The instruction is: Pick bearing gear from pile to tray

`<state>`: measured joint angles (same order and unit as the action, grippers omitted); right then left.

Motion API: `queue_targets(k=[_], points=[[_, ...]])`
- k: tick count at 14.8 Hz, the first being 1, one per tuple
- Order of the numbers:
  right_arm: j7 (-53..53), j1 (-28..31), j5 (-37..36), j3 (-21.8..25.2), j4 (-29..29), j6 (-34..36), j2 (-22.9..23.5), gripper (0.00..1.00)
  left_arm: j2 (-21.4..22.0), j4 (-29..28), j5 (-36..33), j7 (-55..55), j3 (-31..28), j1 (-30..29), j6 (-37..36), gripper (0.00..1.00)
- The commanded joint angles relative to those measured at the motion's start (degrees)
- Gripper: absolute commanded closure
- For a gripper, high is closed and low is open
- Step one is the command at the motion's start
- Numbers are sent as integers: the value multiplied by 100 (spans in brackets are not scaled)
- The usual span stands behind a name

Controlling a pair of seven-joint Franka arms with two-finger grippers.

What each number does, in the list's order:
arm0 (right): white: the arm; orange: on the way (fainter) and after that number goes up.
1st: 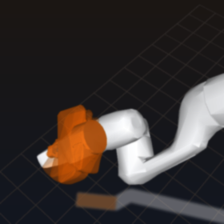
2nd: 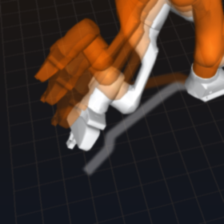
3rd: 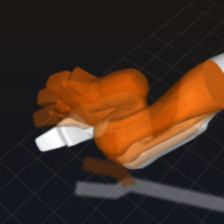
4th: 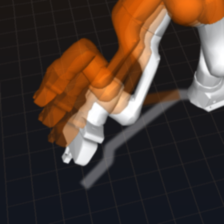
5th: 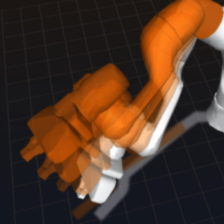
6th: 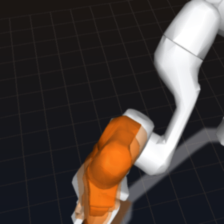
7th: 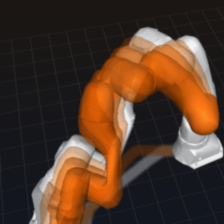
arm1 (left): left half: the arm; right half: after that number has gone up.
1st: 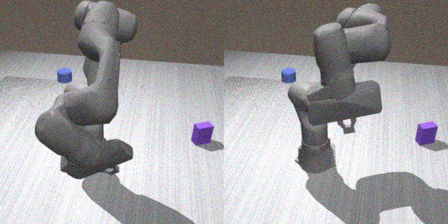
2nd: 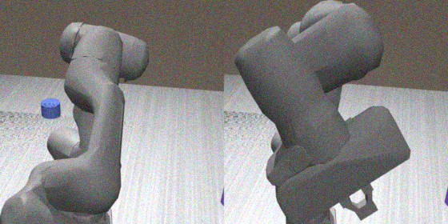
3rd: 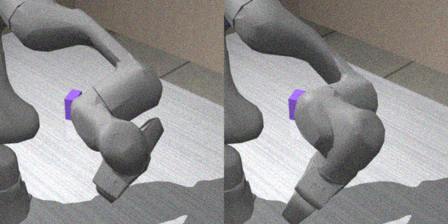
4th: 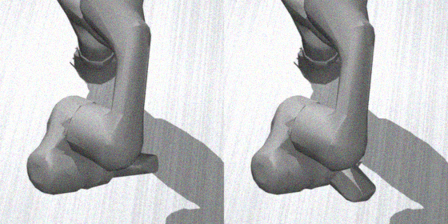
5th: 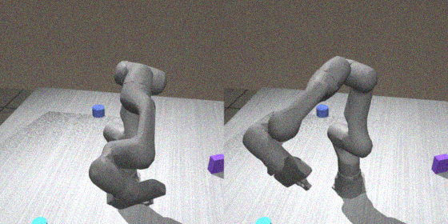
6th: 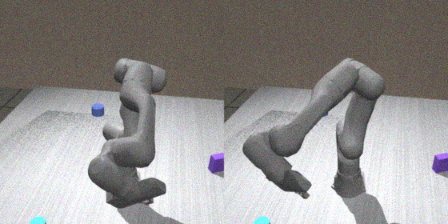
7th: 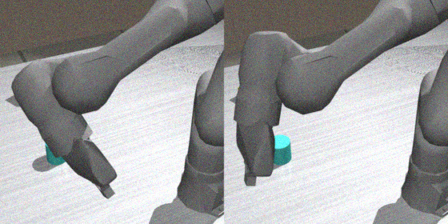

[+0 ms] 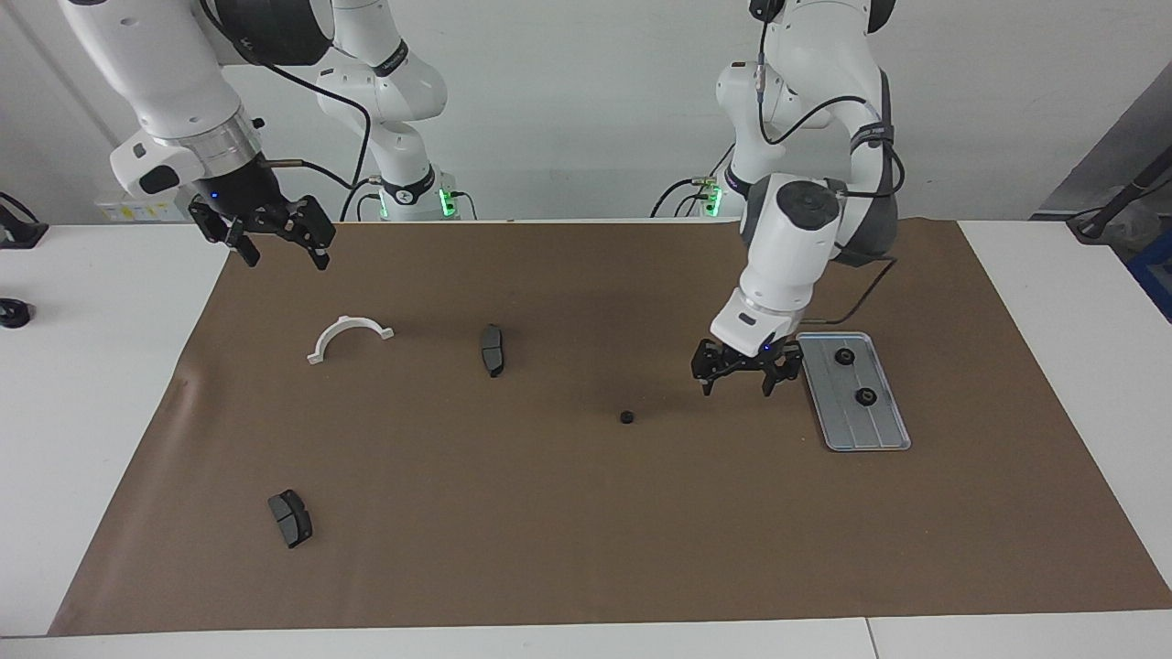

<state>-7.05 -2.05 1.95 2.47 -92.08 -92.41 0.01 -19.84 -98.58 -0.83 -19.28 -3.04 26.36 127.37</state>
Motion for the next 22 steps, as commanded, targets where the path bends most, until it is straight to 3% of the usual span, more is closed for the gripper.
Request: queue_targets(k=[1, 4, 6, 9, 12, 17, 18, 21, 22], points=[[99, 152, 191, -80, -134, 21, -45, 0, -651, 778, -198, -479, -118, 308, -213, 0], [134, 179, 9, -71, -274, -127, -106, 0, -1082, 1043, -181, -690, -109, 493, -91, 0], [134, 153, -326, -88, -476, -382, -194, 0, -1092, 1017, -154, -691, -83, 563, 102, 0], [99, 153, -265, -97, -451, -278, -195, 0, -1075, 737, -57, -682, -74, 711, 454, 0], [99, 232, 226, -80, -372, -85, -194, 0, -1039, 516, -49, -673, -57, 792, 692, 0], [204, 171, -194, -97, -381, -67, -212, 0, -925, 24, -40, -673, -56, 924, 1202, 0], [222, 170, -186, -123, -320, -41, -203, 0, -916, 24, -40, -664, -56, 924, 1159, 3], [205, 240, -116, -132, 356, 688, -28, 0, -855, -135, -40, -673, -56, 985, 1202, 39], [178, 232, -125, -132, 305, 637, 7, 0, -855, -143, -40, -682, -56, 994, 1211, 46]])
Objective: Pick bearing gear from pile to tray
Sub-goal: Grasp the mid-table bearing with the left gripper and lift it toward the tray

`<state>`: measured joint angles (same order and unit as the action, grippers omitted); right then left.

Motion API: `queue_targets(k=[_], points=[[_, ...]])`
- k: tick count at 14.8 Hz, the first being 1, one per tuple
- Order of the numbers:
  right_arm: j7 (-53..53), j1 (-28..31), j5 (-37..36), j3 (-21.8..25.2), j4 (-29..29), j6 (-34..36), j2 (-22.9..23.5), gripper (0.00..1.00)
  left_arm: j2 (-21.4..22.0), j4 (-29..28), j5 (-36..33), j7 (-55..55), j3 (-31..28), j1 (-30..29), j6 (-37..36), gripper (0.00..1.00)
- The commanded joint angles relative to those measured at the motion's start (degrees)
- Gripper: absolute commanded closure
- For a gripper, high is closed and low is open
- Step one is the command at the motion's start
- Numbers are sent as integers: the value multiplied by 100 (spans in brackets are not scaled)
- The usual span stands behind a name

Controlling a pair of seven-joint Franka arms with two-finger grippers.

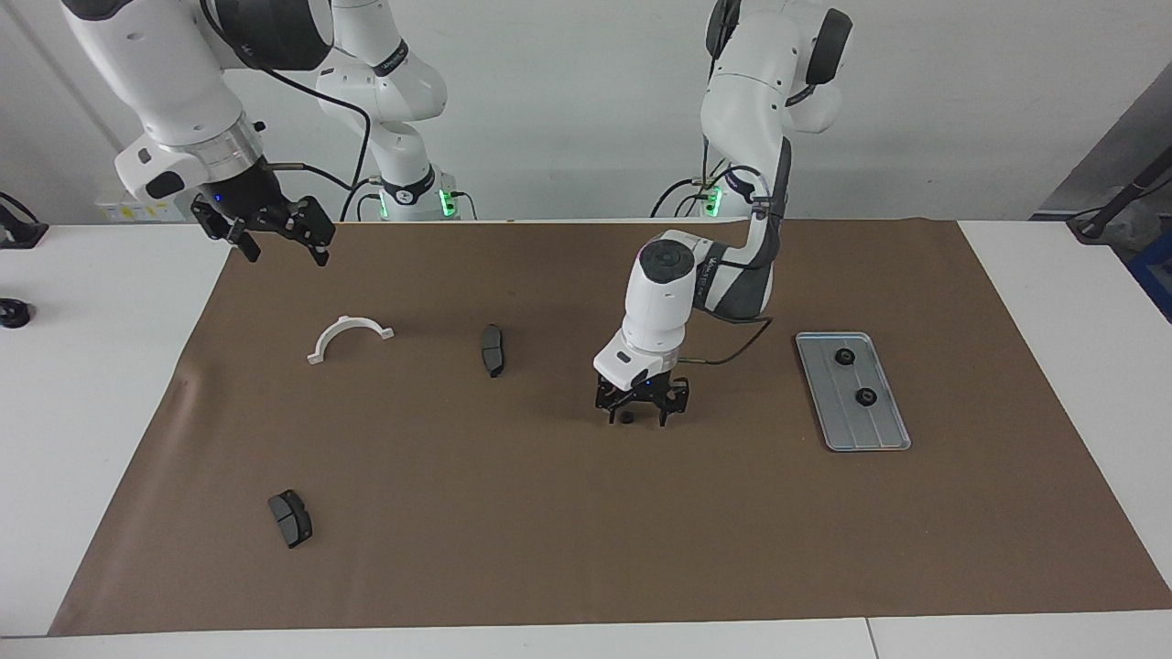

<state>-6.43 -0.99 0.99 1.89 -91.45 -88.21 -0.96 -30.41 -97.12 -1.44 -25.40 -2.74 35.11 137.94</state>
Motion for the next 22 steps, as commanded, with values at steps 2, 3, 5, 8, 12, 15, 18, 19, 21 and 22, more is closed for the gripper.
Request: queue_targets(k=[2, 3, 5, 8, 12, 15, 18, 19, 21, 22], points=[[98, 117, -29, -75, 93, 190, 43, 0, 211, -369, 21, -70, -86, 127, 251, 48], [133, 126, -29, -75, 57, 129, 34, 0, 220, -404, 21, -70, -86, 154, 286, 48], [133, 117, -29, -75, 66, 93, 34, 0, 246, -457, 21, -70, -86, 171, 295, 48], [142, 21, -29, -84, 66, 93, 34, 0, 255, -484, 21, -87, -77, 198, 295, 48], [142, 29, -29, -75, 66, 102, 34, 0, 281, -493, 21, -87, -86, 189, 199, 94], [142, 20, -29, -84, 66, 102, 34, 0, 325, -458, 29, -105, -103, 198, -90, 99], [142, 29, -29, -75, 66, 102, 34, 0, 412, -466, 29, -114, -165, 119, -311, 100], [142, 20, -29, -75, 66, 102, 34, 0, 517, -484, 29, -114, -174, 49, -424, 100], [142, 20, -29, -84, 66, 102, 34, 0, 824, -536, 21, -18, -165, -301, -802, 100], [142, 20, -29, -75, 66, 102, 34, 0, 983, -597, 21, 0, -165, -468, -978, 100]])
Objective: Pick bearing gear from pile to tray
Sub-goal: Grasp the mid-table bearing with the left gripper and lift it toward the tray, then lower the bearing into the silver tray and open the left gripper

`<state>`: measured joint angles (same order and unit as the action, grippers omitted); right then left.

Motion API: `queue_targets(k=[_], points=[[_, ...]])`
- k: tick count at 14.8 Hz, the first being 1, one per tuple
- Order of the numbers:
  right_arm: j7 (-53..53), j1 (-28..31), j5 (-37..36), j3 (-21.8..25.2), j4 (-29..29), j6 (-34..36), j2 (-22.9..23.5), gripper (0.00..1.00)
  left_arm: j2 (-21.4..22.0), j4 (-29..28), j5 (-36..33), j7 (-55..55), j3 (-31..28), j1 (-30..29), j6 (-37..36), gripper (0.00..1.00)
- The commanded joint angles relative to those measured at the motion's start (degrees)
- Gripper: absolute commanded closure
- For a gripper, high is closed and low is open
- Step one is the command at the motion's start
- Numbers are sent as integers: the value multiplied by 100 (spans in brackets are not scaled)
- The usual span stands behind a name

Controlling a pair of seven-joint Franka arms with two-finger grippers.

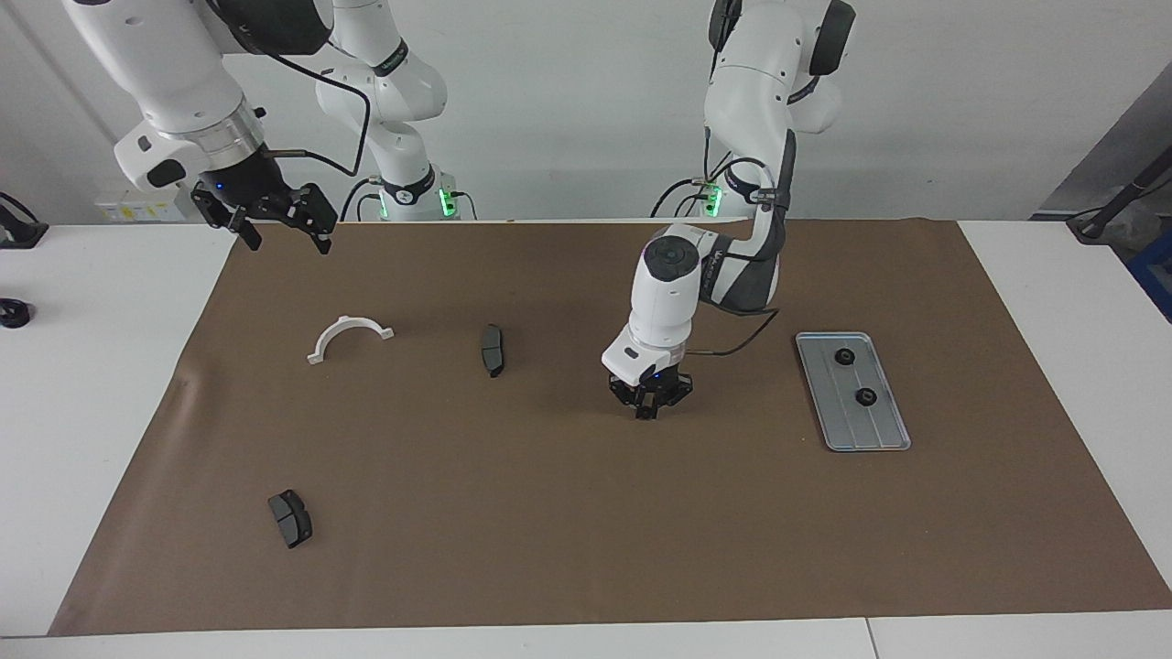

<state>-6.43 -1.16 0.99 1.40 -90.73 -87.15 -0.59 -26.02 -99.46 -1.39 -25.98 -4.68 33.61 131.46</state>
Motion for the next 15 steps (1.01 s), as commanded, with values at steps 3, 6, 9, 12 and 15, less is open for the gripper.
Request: queue_targets(k=[3, 6, 9, 12, 15], points=[[142, 37, -29, -26, -6, -4, -2, 0, 1229, -986, 16, 433, 28, -846, -410, 100], [142, 37, -29, -35, -6, -4, -2, 0, 1635, -1356, 16, 1145, 37, -1531, -419, 100], [142, 37, -29, -35, -6, -4, -2, 0, 1644, -1523, 16, 1357, 46, -2103, -209, 100], [142, 37, -29, -35, -6, -4, -2, 0, 1828, -2119, 24, 1578, 46, -2455, 177, 100], [142, 37, -29, -26, -6, -4, -2, 0, 1856, -2490, 24, 1683, 46, -2658, 713, 99]])
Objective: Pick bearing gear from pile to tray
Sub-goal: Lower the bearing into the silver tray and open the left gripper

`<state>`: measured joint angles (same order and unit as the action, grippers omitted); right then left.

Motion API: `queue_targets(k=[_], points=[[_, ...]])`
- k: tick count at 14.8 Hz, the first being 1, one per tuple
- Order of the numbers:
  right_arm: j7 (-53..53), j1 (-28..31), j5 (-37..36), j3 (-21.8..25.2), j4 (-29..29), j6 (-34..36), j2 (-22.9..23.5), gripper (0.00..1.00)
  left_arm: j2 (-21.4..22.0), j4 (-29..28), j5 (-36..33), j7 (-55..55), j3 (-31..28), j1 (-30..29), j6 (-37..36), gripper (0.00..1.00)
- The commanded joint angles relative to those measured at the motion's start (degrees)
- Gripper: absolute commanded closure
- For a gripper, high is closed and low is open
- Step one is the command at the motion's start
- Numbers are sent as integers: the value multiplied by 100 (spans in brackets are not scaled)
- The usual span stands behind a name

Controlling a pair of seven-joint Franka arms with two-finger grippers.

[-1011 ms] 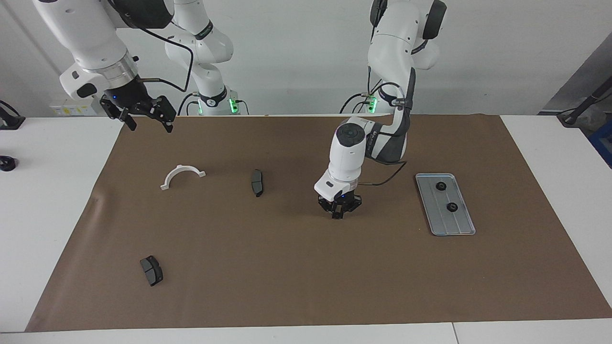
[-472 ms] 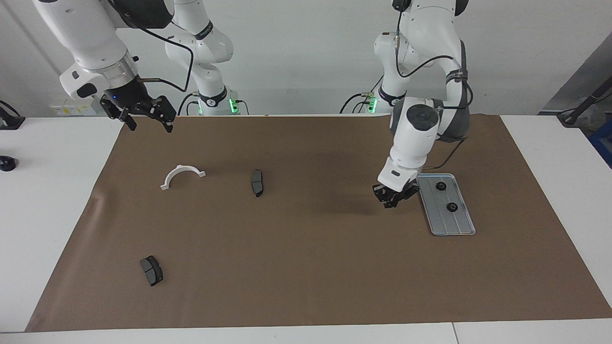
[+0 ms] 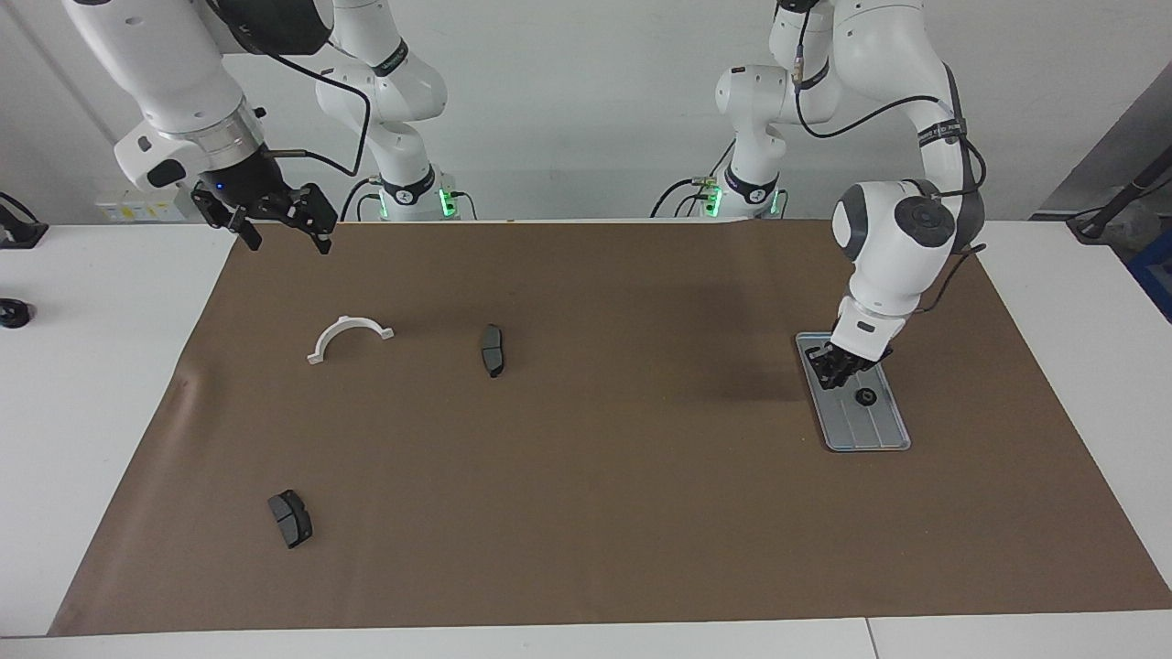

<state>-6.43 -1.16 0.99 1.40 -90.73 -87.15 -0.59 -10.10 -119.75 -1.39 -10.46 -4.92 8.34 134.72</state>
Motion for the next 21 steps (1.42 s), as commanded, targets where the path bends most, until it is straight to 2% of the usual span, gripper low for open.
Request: queue_targets(k=[1, 4, 5, 6, 7, 10, 12, 17, 21], points=[[142, 37, -29, -26, -6, -4, -2, 0, 193, -514, 25, 132, 71, -140, 545, 94], [142, 37, -29, -34, -6, -4, -2, 0, -9, -523, 25, 211, 71, -236, 801, 83], [142, 37, -29, -34, -6, -4, -2, 0, -88, -523, 25, 377, 71, -289, 941, 66], [142, 37, -29, -26, -6, -4, -2, 0, -123, -480, 25, 500, 71, -368, 1064, 18], [142, 37, -29, -34, -6, -4, -2, 0, -141, -436, 16, 589, 71, -377, 1109, 0], [142, 37, -29, -34, -6, -4, -2, 0, -54, -312, 16, 633, 70, -351, 969, 0], [142, 37, -29, -26, -6, -4, -2, 0, 200, -312, 16, 651, 62, -316, 663, 0], [142, 37, -29, -34, -6, -4, -2, 0, 991, -172, 16, 1309, 62, -377, -549, 0], [142, 37, -29, -26, -6, -4, -2, 0, 1326, 406, 7, 1530, 53, -395, -1700, 0]])
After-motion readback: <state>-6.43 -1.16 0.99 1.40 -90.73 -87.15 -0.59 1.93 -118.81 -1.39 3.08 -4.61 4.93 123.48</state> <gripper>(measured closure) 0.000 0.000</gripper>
